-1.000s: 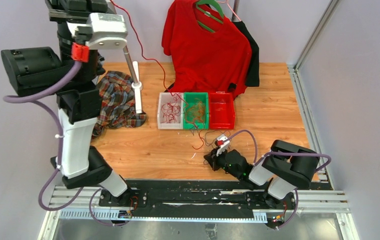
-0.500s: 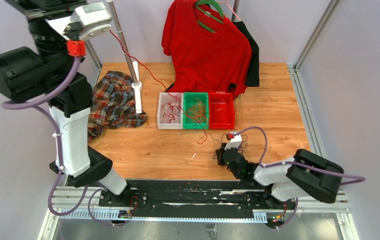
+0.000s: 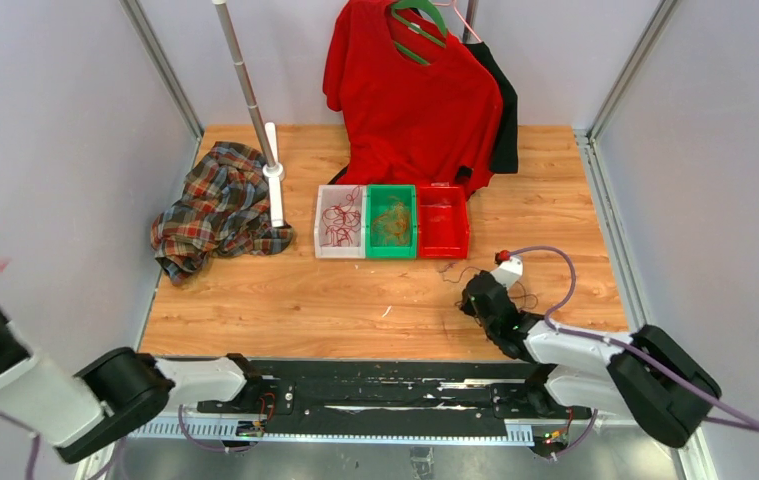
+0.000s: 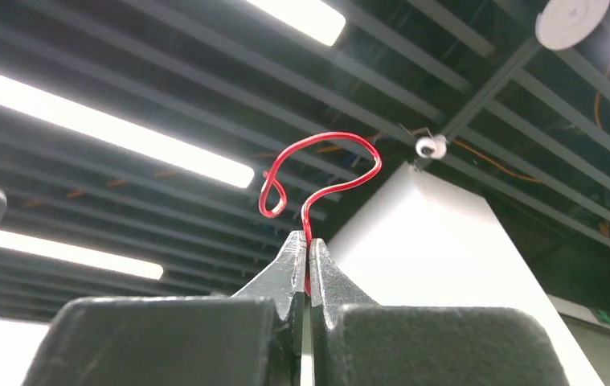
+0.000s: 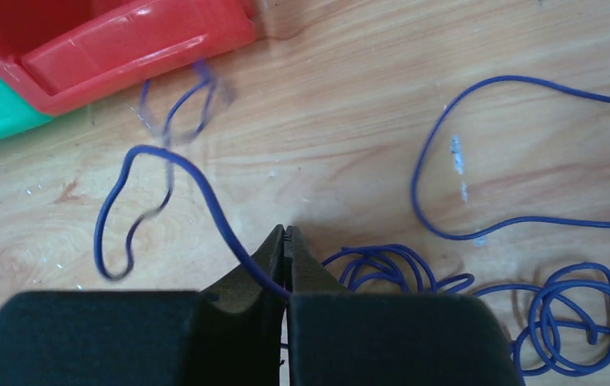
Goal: Untangle the cables
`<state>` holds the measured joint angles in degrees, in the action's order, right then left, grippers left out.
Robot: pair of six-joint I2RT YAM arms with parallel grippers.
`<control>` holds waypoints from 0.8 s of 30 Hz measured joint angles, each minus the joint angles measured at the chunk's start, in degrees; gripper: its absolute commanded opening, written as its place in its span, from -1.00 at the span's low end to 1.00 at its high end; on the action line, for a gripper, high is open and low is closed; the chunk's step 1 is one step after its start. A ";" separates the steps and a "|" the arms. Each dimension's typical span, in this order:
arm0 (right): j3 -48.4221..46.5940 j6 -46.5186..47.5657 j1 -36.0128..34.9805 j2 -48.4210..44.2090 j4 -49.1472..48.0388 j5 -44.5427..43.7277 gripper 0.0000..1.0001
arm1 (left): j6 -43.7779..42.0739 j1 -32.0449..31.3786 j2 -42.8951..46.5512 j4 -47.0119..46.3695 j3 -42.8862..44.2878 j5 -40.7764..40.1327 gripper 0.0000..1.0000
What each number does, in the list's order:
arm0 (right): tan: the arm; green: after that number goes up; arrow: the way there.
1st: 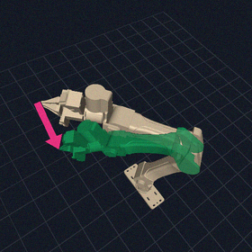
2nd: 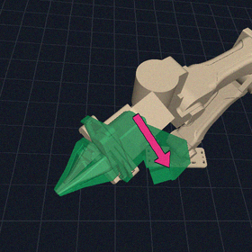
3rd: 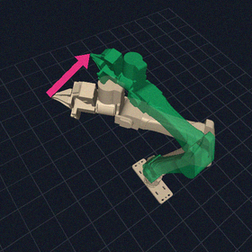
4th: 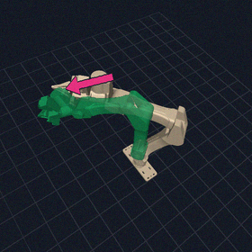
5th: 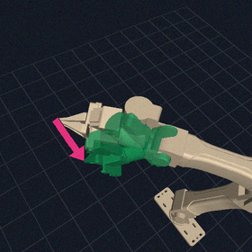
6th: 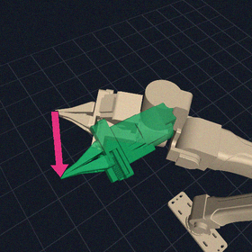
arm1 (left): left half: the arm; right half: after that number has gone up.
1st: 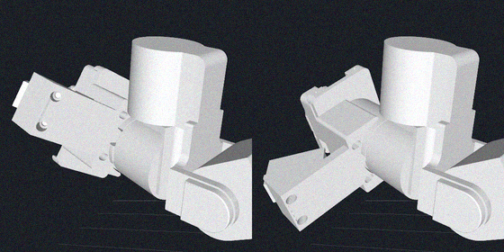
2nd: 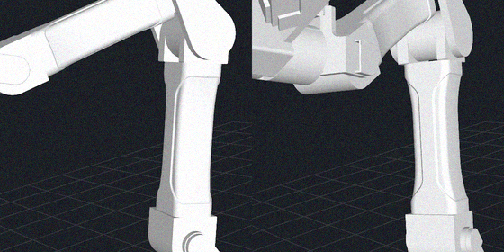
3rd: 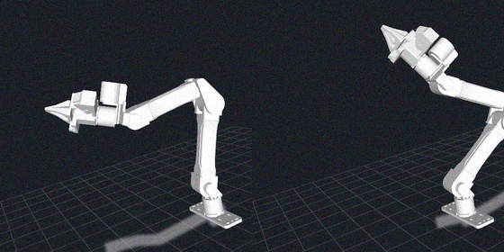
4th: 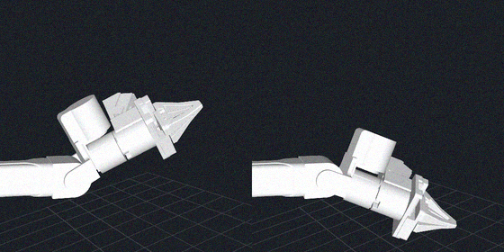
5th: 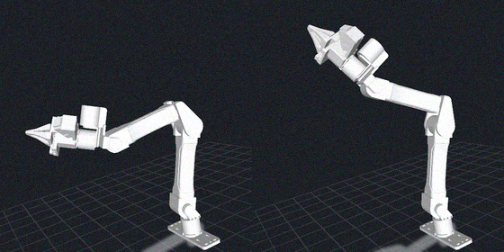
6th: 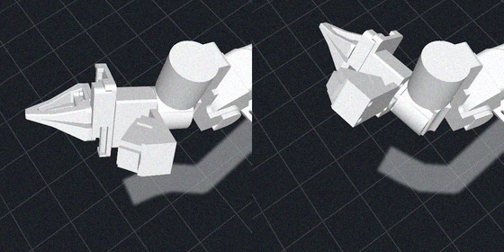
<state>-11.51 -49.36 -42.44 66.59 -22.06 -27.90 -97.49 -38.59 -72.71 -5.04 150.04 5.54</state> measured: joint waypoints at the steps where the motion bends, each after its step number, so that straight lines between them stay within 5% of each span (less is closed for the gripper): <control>1: 0.02 0.74 0.70 -1.57 1.86 0.33 -0.99 | -1.44 -2.58 2.49 1.07 -1.60 -1.07 -0.99; 7: -3.26 11.65 1.11 -7.91 7.39 9.88 -0.99 | -0.26 -6.27 17.64 6.62 -22.84 -5.03 -0.99; 13: -5.99 21.62 0.68 -14.10 6.05 21.90 -0.99 | 4.81 -6.45 19.80 16.72 -40.00 -2.67 -0.99; 24: -5.68 31.01 0.17 -20.96 7.48 36.52 -0.87 | 10.03 -6.56 13.44 21.53 -45.62 -1.09 -0.99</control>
<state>-17.19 -18.35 -42.26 45.63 -14.59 8.62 -87.46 -45.15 -59.27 16.49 104.42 4.45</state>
